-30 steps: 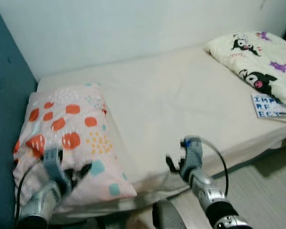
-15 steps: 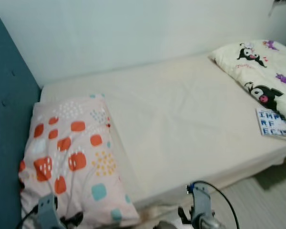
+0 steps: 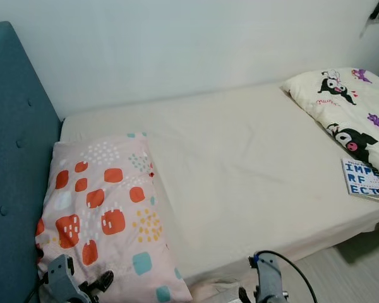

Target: Clean up the room

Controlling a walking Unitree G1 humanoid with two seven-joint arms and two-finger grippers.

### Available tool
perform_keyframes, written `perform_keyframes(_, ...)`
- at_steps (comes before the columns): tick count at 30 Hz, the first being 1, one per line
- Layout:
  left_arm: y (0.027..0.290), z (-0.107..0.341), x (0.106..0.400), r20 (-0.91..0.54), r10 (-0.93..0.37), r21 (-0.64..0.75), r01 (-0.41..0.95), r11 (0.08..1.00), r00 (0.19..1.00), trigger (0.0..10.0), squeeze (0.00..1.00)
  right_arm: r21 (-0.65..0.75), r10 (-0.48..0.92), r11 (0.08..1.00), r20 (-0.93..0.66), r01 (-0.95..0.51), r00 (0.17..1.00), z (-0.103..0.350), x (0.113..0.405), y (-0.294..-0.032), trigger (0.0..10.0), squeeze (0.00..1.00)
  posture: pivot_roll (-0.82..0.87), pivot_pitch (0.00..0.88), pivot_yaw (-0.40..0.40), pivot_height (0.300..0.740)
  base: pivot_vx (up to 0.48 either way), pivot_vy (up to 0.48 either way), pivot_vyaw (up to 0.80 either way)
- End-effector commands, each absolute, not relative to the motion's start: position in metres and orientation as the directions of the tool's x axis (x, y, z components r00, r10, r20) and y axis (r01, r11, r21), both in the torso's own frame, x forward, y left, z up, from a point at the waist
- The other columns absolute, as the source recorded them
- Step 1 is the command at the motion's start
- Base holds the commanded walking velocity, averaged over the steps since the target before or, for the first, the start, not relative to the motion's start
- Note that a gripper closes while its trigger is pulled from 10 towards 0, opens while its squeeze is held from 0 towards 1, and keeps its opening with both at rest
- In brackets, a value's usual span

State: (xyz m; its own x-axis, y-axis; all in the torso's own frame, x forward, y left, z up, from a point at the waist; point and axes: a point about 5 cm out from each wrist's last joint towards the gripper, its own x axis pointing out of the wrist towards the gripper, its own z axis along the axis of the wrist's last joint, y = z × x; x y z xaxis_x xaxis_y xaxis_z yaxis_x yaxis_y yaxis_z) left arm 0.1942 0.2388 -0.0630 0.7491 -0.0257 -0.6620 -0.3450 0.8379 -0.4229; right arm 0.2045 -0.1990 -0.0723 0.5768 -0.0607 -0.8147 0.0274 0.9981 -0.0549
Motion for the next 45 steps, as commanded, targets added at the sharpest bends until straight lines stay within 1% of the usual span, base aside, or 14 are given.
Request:
perform_keyframes(1, 0.242, -0.073, 0.174, -0.722, -0.014, -0.363, -0.361, 0.859, 0.692, 10.0, 0.00, -0.066, -0.070, 0.997, -0.843, 0.025, 0.533, -0.079, 0.192, -0.198, 10.0, 0.00, -0.15, 0.088, -0.022, 0.740, 0.000, -0.480, 0.00)
perform_keyframes(3, 0.242, -0.075, 0.170, -0.731, -0.013, -0.354, -0.363, 0.862, 0.682, 10.0, 0.00, -0.075, -0.073, 0.997, -0.849, 0.018, 0.523, -0.081, 0.189, -0.198, 10.0, 0.00, -0.15, 0.088, -0.022, 0.740, 0.000, -0.480, 0.00)
perform_keyframes(5, 0.241, -0.081, 0.158, -0.755, -0.003, -0.345, -0.395, 0.852, 0.655, 10.0, 0.00, -0.076, -0.076, 0.997, -0.860, 0.020, 0.505, -0.085, 0.182, -0.197, 10.0, 0.00, -0.14, 0.088, -0.025, 0.740, 0.000, -0.480, 0.00)
perform_keyframes(10, 0.240, -0.084, 0.151, -0.770, -0.004, -0.348, -0.415, 0.841, 0.637, 10.0, 0.00, -0.075, -0.074, 0.997, -0.864, 0.017, 0.499, -0.086, 0.179, -0.196, 10.0, 0.00, -0.14, 0.089, -0.027, 0.740, 0.000, -0.480, 0.00)
perform_keyframes(16, 0.241, -0.090, 0.137, -0.800, -0.013, -0.325, -0.415, 0.850, 0.600, 10.0, 0.00, -0.054, -0.059, 0.998, -0.862, 0.025, 0.503, -0.087, 0.177, -0.196, 10.0, 0.00, -0.14, 0.089, -0.025, 0.740, 0.000, -0.480, 0.00)
perform_keyframes(23, 0.249, -0.088, 0.134, -0.802, -0.003, -0.318, -0.422, 0.849, 0.597, 10.0, 0.00, -0.040, -0.043, 0.999, -0.862, 0.018, 0.506, -0.086, 0.178, -0.196, 10.0, 0.00, -0.14, 0.087, -0.027, 0.740, 0.000, -0.480, 0.00)
perform_keyframes(24, 0.254, -0.087, 0.134, -0.798, 0.001, -0.320, -0.426, 0.846, 0.603, 10.0, 0.00, -0.040, -0.037, 0.999, -0.859, 0.005, 0.510, -0.085, 0.180, -0.197, 10.0, 0.00, -0.15, 0.088, -0.027, 0.740, 0.000, -0.480, 0.80)
perform_keyframes(30, 0.257, -0.086, 0.134, -0.795, 0.004, -0.321, -0.426, 0.846, 0.607, 10.0, 0.00, -0.052, -0.057, 0.998, -0.856, 0.023, 0.514, -0.085, 0.181, -0.199, 10.0, 0.00, -0.15, 0.089, -0.026, 0.740, 0.000, -0.480, 0.80)
perform_keyframes(33, 0.257, -0.085, 0.134, -0.795, 0.002, -0.321, -0.423, 0.848, 0.607, 10.0, 0.00, -0.078, -0.084, 0.996, -0.863, 0.033, 0.498, -0.085, 0.179, -0.202, 10.0, 0.00, -0.15, 0.090, -0.025, 0.740, 0.000, -0.480, 0.00)
perform_keyframes(38, 0.255, -0.083, 0.141, -0.778, -0.006, -0.337, -0.409, 0.848, 0.628, 10.0, 0.00, -0.056, -0.059, 0.998, -0.860, 0.022, 0.507, -0.085, 0.179, -0.199, 10.0, 0.00, -0.15, 0.091, -0.026, 0.740, 0.000, -0.480, 0.00)
perform_keyframes(40, 0.253, -0.078, 0.154, -0.744, -0.011, -0.366, -0.395, 0.842, 0.668, 10.0, 0.00, -0.050, -0.047, 0.999, -0.859, 0.008, 0.509, -0.085, 0.179, -0.199, 10.0, 0.00, -0.15, 0.092, -0.031, 0.740, 0.000, -0.480, 0.77)
perform_keyframes(42, 0.252, -0.071, 0.170, -0.701, -0.026, -0.401, -0.364, 0.840, 0.713, 10.0, 0.00, -0.050, -0.060, 0.998, -0.857, 0.033, 0.511, -0.085, 0.179, -0.200, 10.0, 0.00, -0.15, 0.095, -0.035, 0.740, 0.000, -0.480, 0.39)
perform_keyframes(43, 0.252, -0.071, 0.170, -0.701, -0.026, -0.401, -0.364, 0.840, 0.713, 10.0, 0.00, -0.050, -0.060, 0.998, -0.857, 0.033, 0.511, -0.085, 0.179, -0.200, 10.0, 0.00, -0.15, 0.095, -0.035, 0.740, 0.000, -0.480, 0.00)
perform_keyframes(45, 0.248, -0.065, 0.184, -0.665, -0.048, -0.428, -0.327, 0.843, 0.745, 10.0, 0.00, -0.069, -0.078, 0.997, -0.864, 0.037, 0.498, -0.086, 0.177, -0.202, 10.0, 0.00, -0.16, 0.095, -0.035, 0.740, 0.000, -0.480, 0.00)
